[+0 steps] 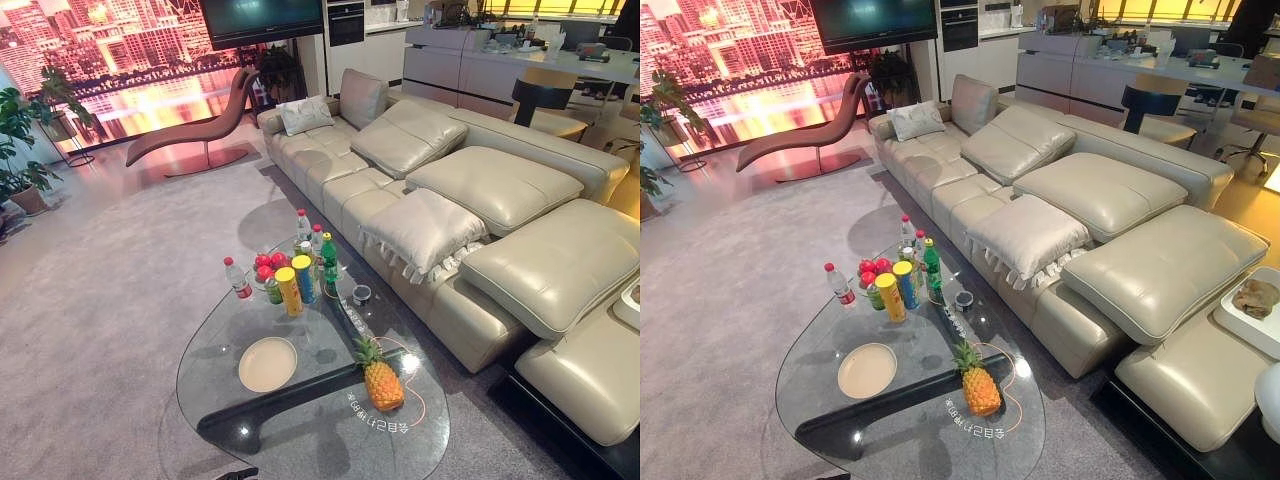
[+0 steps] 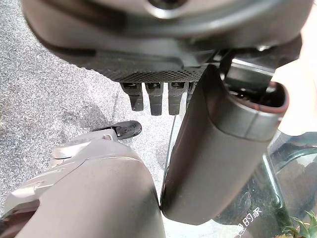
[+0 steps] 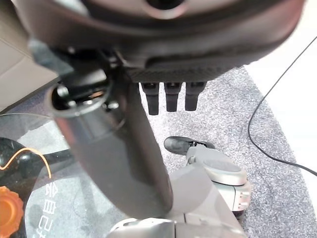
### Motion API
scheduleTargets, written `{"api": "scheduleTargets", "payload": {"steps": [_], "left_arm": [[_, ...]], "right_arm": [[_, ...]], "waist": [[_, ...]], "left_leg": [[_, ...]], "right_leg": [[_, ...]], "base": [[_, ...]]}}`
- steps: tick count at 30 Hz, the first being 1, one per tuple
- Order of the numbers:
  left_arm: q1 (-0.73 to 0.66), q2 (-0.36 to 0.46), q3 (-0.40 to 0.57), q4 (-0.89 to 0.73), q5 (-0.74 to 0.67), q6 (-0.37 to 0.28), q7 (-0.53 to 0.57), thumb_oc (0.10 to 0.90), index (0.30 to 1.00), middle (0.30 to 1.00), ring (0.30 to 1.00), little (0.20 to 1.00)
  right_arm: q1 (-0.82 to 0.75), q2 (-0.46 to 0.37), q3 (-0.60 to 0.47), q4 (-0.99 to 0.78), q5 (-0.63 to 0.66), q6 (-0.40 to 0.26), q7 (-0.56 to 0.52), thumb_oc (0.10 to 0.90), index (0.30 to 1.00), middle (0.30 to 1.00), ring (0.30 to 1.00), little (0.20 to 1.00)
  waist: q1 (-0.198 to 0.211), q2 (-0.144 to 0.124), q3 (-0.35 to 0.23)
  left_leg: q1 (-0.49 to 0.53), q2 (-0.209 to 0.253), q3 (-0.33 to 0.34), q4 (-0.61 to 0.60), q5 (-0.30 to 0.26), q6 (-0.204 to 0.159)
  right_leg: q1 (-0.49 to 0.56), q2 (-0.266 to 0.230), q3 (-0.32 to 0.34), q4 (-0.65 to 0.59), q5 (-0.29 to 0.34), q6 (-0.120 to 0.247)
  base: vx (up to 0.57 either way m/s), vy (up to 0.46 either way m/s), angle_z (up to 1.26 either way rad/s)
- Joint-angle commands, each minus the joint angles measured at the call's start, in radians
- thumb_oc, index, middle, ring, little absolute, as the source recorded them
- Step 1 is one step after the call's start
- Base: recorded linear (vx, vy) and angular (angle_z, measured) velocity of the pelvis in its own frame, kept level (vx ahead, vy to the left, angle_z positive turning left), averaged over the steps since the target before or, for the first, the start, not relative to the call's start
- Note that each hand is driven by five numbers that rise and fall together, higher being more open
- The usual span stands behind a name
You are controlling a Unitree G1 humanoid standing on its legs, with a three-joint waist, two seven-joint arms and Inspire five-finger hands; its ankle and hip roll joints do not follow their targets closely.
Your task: Pick up the fruit to the plate
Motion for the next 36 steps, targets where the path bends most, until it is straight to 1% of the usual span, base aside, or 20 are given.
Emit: {"api": "scheduleTargets", "payload": {"steps": [1,11,14,18,21,25,28,30,33,36], "left_arm": [[-0.095,0.022,0.002,0.048,0.014,-0.033,0.006,0.800,0.900,0.900,0.900,0.900],[-0.098,0.021,0.000,0.049,0.011,-0.032,0.014,0.800,0.900,0.900,0.900,0.900],[-0.095,0.024,0.005,0.048,-0.001,-0.034,0.019,0.800,0.900,0.900,0.900,0.900],[-0.096,0.029,0.009,0.034,-0.033,-0.028,0.038,0.800,0.900,0.900,0.900,0.900],[-0.099,0.033,0.001,0.022,-0.060,-0.024,0.050,0.800,0.900,0.900,0.900,0.900],[-0.135,0.035,-0.005,-0.002,-0.118,-0.032,0.064,0.800,0.900,0.900,0.900,0.900],[-0.160,0.031,-0.006,-0.010,-0.166,-0.043,0.067,0.800,0.900,0.900,0.900,0.900],[-0.164,0.035,-0.003,-0.024,-0.186,-0.054,0.036,0.800,0.900,0.900,0.900,0.900],[-0.189,0.045,-0.015,-0.045,-0.236,-0.089,-0.032,0.800,0.900,0.900,0.900,0.900],[-0.227,0.058,-0.035,-0.068,-0.307,-0.127,-0.066,0.800,0.900,0.900,0.900,0.900]], "right_arm": [[-0.111,0.017,-0.017,0.055,0.009,-0.013,-0.001,0.800,0.900,0.900,0.900,0.900],[-0.113,0.017,-0.011,0.050,0.013,-0.011,-0.001,0.800,0.900,0.900,0.900,0.900],[-0.114,0.015,-0.013,0.049,0.001,-0.008,-0.001,0.800,0.900,0.900,0.900,0.900],[-0.120,0.001,-0.008,0.041,-0.009,0.003,0.000,0.800,0.900,0.900,0.900,0.900],[-0.124,-0.010,-0.002,0.036,-0.009,0.018,-0.011,0.800,0.900,0.900,0.900,0.900],[-0.161,-0.038,0.009,0.024,-0.033,0.015,-0.029,0.800,0.900,0.900,0.900,0.900],[-0.190,-0.057,0.016,0.027,-0.058,0.009,-0.044,0.800,0.900,0.900,0.900,0.900],[-0.197,-0.063,0.021,0.010,-0.057,0.010,-0.057,0.800,0.900,0.900,0.900,0.900],[-0.224,-0.082,0.029,-0.015,-0.043,0.007,-0.064,0.800,0.900,0.900,0.900,0.900],[-0.264,-0.107,0.031,-0.038,-0.011,-0.022,-0.095,0.800,0.900,0.900,0.900,0.900]], "waist": [[0.022,-0.027,0.066],[0.025,-0.030,0.071],[0.025,-0.028,0.077],[0.024,-0.023,0.101],[0.024,-0.014,0.136],[0.016,0.002,0.248],[0.009,0.018,0.321],[0.008,0.023,0.365],[0.016,0.021,0.418],[0.021,0.023,0.466]], "left_leg": [[0.073,0.005,0.040,0.007,-0.097,-0.008],[0.074,0.006,0.037,0.007,-0.098,-0.008],[0.071,0.006,0.036,0.007,-0.098,-0.008],[0.048,0.002,0.033,0.007,-0.090,-0.009],[0.011,-0.003,0.028,0.007,-0.075,-0.008],[-0.078,-0.020,0.012,0.007,-0.041,-0.002],[-0.135,-0.041,-0.006,0.007,-0.026,0.007],[-0.171,-0.059,-0.021,0.007,-0.020,0.012],[-0.230,-0.074,-0.030,0.007,-0.012,0.016],[-0.280,-0.082,-0.026,0.007,-0.004,0.018]], "right_leg": [[-0.011,-0.032,-0.024,0.005,0.015,0.015],[-0.008,-0.030,-0.026,0.005,0.012,0.013],[-0.012,-0.030,-0.026,0.005,0.013,0.014],[-0.034,-0.034,-0.022,0.005,0.020,0.017],[-0.073,-0.040,-0.019,0.005,0.035,0.018],[-0.172,-0.052,0.001,0.007,0.075,0.013],[-0.233,-0.041,0.030,0.007,0.091,-0.001],[-0.268,-0.040,0.040,0.006,0.102,-0.001],[-0.329,-0.040,0.041,0.009,0.118,0.001],[-0.384,-0.043,0.037,0.020,0.127,0.004]], "base": [[0.00,0.000,0.00],[0.00,0.000,0.00],[0.01,0.000,0.00],[0.00,0.000,0.00],[-0.05,0.019,-0.01],[-0.17,0.043,0.00],[-0.11,0.062,0.00],[-0.06,0.044,-0.05],[-0.09,-0.006,-0.03],[-0.08,0.000,0.02]]}}
